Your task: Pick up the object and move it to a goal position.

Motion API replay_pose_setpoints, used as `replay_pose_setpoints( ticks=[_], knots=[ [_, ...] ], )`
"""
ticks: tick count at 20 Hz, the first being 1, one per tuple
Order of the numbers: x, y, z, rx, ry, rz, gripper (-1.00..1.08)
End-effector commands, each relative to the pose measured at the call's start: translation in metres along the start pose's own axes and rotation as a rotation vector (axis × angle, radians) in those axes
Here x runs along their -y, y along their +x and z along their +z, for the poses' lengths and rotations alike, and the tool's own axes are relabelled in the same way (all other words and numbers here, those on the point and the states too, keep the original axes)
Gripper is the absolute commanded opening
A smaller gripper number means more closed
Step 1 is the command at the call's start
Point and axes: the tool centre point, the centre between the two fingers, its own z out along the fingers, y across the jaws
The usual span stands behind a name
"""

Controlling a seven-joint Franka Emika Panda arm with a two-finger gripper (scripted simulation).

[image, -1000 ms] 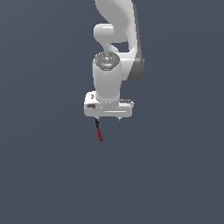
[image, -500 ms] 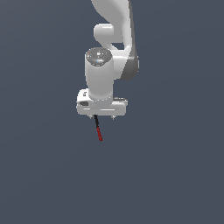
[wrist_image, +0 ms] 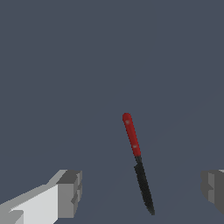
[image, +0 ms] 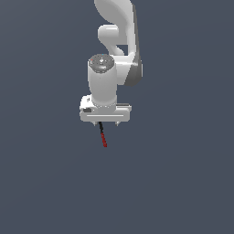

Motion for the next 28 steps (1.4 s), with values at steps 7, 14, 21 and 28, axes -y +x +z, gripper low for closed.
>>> replay_pose_setpoints(
  ticks=[7,14,21,28],
  knots=[
    [-0.015,-0.019,0.044,-0.004,0.012,-0.094,1.00],
    [-0.028,-0.043,0.086,-0.012,0.024,-0.189,1.00],
    [-0.034,-0.057,0.107,-0.016,0.029,-0.239,1.00],
    [-0.035,-0.059,0.110,-0.016,0.030,-0.243,1.00]
  ],
)
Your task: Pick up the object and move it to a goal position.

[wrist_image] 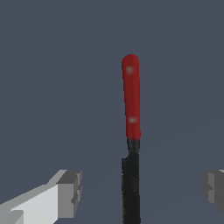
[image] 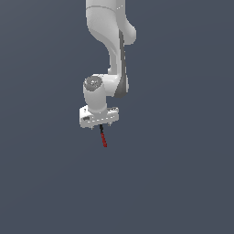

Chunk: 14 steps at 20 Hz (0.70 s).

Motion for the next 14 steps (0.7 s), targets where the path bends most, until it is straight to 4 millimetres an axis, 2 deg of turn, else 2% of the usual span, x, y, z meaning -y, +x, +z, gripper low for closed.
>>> replay_pose_setpoints(
  ticks=[1,14],
  knots=[
    [0.000,0.000,0.002,0.000,0.000,0.000,1.00],
    [0.000,-0.001,0.048,-0.001,0.000,-0.003,1.00]
  ],
)
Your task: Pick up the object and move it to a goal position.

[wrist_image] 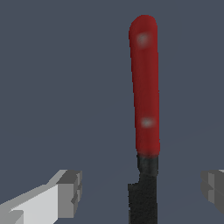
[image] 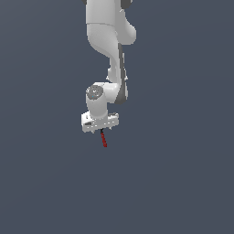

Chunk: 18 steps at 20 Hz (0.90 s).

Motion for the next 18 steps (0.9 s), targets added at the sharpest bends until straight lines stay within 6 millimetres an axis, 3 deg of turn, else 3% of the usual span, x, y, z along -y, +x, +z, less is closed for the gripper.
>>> replay_pose_setpoints(
  ticks=[1,3,4,18],
  knots=[
    [-0.0001,0.0007,0.0048,-0.001,-0.001,-0.001,1.00],
    [-0.0002,0.0008,0.0057,-0.001,-0.001,-0.001,1.00],
    [-0.0002,0.0008,0.0057,-0.001,-0.001,-0.001,-1.00],
    [0.0055,0.0040,0.0022,-0.002,-0.001,-0.002,-1.00]
  ],
)
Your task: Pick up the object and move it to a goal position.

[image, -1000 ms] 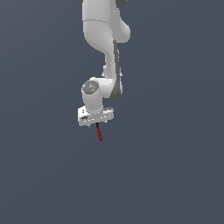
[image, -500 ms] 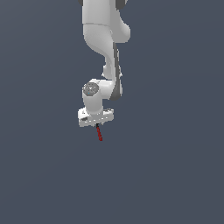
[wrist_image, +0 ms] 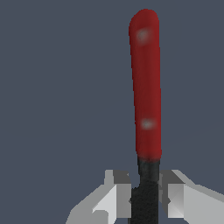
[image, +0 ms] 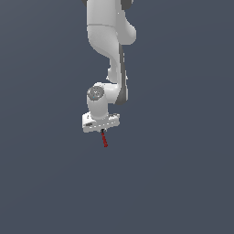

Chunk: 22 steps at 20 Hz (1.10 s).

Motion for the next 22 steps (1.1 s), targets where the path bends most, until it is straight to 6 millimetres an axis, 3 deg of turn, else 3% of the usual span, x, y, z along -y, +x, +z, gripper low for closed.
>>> replay_pose_setpoints(
  ticks=[1,8,22],
  knots=[
    [0.006,0.004,-0.002,-0.001,0.000,-0.001,-1.00],
    [0.044,0.027,-0.017,-0.001,0.000,-0.001,-1.00],
    [0.174,0.112,-0.067,0.000,0.000,0.000,-1.00]
  ],
)
